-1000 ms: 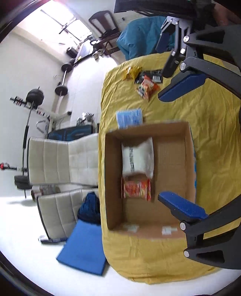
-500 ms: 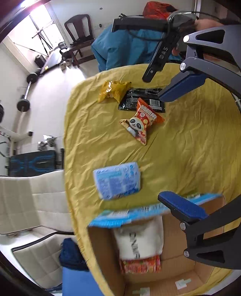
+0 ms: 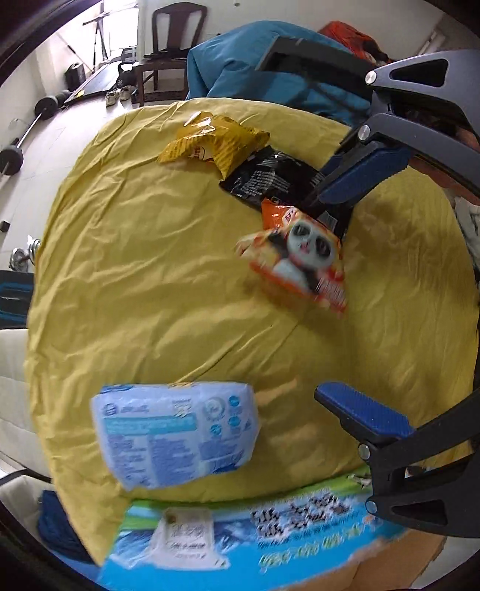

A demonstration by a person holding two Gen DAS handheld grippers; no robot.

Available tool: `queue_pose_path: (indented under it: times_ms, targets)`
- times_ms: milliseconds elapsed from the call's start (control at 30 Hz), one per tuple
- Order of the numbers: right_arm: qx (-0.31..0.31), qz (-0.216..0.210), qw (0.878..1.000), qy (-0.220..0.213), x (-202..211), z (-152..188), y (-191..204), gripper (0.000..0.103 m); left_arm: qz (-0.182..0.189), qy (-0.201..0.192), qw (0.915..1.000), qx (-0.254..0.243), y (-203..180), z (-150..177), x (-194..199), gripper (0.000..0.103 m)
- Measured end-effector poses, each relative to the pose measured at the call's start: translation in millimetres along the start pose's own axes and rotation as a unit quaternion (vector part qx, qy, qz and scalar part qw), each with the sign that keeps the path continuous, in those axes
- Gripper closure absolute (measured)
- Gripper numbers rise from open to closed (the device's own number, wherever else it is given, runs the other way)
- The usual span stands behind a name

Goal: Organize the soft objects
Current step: 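Grasp the panda-print snack bag with the left tool while the right tool grasps the black snack bag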

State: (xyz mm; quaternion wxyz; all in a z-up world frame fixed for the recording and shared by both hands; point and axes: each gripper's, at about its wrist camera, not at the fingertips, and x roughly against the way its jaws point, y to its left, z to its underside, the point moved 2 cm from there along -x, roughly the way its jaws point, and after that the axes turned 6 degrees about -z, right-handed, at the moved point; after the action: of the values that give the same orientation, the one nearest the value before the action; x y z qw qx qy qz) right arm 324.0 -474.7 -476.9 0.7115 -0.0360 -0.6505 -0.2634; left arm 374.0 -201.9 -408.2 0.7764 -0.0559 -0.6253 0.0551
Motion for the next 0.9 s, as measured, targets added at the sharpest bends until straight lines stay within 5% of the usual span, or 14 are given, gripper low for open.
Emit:
queue_pose_path:
  times_ms: [267, 433, 533, 567, 600, 633, 800, 900]
  targets:
    - [-0.01, 0.03, 0.999, 0.009, 20, 23, -54, 0.052, 0.047, 0.055, 0.9962, 0.048, -4, 11, -31, 0.004]
    - [-0.031, 0.016, 0.999, 0.01, 27, 31, -79, 0.051, 0.124, 0.08, 0.9737, 0.173, 8, 11, -49, 0.004]
    - [-0.04, 0.016, 0.999, 0.014, 26, 27, -83, 0.051, 0.128, 0.078, 0.9636, 0.221, 12, 3, -53, 0.006]
    - [-0.041, 0.017, 0.999, 0.014, 25, 28, -84, 0.051, 0.122, 0.079, 0.9633, 0.226, 11, 1, -56, 0.016]
    - [-0.04, 0.019, 0.999, 0.014, 25, 29, -84, 0.051, 0.106, 0.079, 0.9655, 0.225, 10, 0, -58, 0.038]
    - [-0.04, 0.02, 0.999, 0.014, 26, 30, -84, 0.051, 0.1, 0.076, 0.9673, 0.22, 4, -3, -61, 0.042]
    - [-0.032, 0.019, 0.999, 0.013, 27, 21, -77, 0.051, 0.039, 0.042, 0.9928, 0.105, -7, 6, -53, 0.05]
    - [-0.028, 0.017, 0.999, 0.007, 32, 20, -74, 0.045, -0.02, 0.017, 0.9995, 0.017, -14, 15, -46, 0.051]
